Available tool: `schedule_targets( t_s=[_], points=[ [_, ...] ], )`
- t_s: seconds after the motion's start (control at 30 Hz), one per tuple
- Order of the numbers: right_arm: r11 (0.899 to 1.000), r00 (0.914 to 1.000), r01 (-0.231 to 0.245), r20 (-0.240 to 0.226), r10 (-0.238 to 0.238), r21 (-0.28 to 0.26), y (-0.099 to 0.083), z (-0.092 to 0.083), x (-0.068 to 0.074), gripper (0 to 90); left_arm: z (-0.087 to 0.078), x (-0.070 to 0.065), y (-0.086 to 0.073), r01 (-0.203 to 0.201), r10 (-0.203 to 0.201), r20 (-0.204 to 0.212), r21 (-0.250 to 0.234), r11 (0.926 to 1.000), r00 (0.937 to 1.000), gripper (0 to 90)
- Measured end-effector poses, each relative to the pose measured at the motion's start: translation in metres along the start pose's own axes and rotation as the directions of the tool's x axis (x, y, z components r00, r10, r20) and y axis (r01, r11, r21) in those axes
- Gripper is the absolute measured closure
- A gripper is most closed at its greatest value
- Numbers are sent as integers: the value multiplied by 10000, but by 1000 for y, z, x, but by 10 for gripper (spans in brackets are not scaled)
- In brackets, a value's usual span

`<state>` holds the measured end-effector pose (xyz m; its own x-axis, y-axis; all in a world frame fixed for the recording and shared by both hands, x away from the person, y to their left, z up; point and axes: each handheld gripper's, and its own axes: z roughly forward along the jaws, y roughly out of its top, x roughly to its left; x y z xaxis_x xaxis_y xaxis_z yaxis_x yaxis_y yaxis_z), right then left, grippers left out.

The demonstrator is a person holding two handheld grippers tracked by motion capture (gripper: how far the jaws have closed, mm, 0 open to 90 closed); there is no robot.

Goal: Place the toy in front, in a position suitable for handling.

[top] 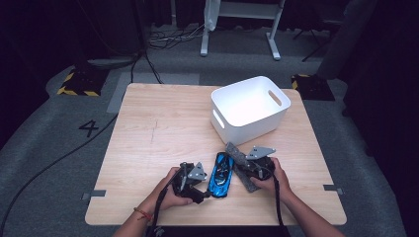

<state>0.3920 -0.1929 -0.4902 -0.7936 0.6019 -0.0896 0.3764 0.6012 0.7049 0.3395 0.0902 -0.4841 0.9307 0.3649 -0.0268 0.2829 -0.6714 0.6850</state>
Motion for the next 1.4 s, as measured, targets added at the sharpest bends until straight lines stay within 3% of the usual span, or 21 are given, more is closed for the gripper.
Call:
schedule_targets(
  t_s=[0.03, 0.1, 0.17, 0.27, 0.37, 0.43, 0.57, 0.73, 0.83, 0.9, 0.97, 1.07, 1.23, 1.3, 1.4],
  points=[
    [10000, 10000, 0, 0, 0, 0, 0, 0, 0, 716, 0, 0, 0, 0, 0, 0, 0, 10000, 10000, 333],
    [9999, 9999, 98, -92, -98, 27, -2, -3, 1, 714, -2, 3, -4, 42, -36, -662, 87, 10000, 9978, 350],
    [9994, 9989, 346, -305, -345, 45, -5, -10, 5, 713, 1, 7, -8, 277, -264, -973, 116, 9995, 9949, 363],
    [9985, 9979, 522, -402, -516, 143, -8, -15, 9, 712, 5, 6, -9, 222, -209, -917, 125, 9997, 9956, 428],
    [9956, 9953, 863, -473, -845, 372, -13, -23, 21, 716, 6, 1, -9, 287, -280, -1029, 52, 9996, 9943, 432],
    [9942, 9946, 995, -334, -982, 408, -11, -21, 28, 718, 7, -2, -8, 252, -243, -1015, 68, 9997, 9945, 430],
    [9947, 9938, 976, -558, -957, 309, -2, -10, 30, 717, 13, -8, -2, 44, -22, -1156, 193, 9998, 9933, 423],
    [9960, 9945, 825, -676, -801, 341, 7, -1, 20, 723, 25, -13, 10, -250, 272, -744, 294, 9993, 9969, 362],
    [9974, 9954, 628, -747, -601, 346, 12, 4, 12, 721, 33, -13, 18, -124, 154, -886, 338, 9994, 9959, 278],
    [9981, 9968, 529, -619, -508, 326, 12, 4, 7, 719, 35, -12, 19, -46, 72, -943, 275, 9996, 9955, 277],
    [9994, 9973, 258, -687, -241, 245, 8, -1, 2, 720, 35, -13, 19, 20, 6, -1105, 238, 9997, 9939, 262],
    [9991, 9974, 232, -697, -207, 347, -2, -15, -6, 719, 36, -12, 19, 168, -127, -1302, 309, 9994, 9914, 187],
    [9902, 9732, 989, -2174, -756, 987, -25, -42, -8, 711, 37, -12, 20, 231, -189, -1391, 285, 9993, 9901, 154],
    [9871, 9533, 1264, -2872, -935, 982, -33, -52, -1, 711, 38, -12, 20, 235, -193, -1407, 281, 9993, 9899, 154],
    [9759, 9200, 2041, -3558, -1643, 771, -39, -60, 16, 713, 39, -12, 20, 310, -274, -1325, 252, 9992, 9908, 152]
  ],
)
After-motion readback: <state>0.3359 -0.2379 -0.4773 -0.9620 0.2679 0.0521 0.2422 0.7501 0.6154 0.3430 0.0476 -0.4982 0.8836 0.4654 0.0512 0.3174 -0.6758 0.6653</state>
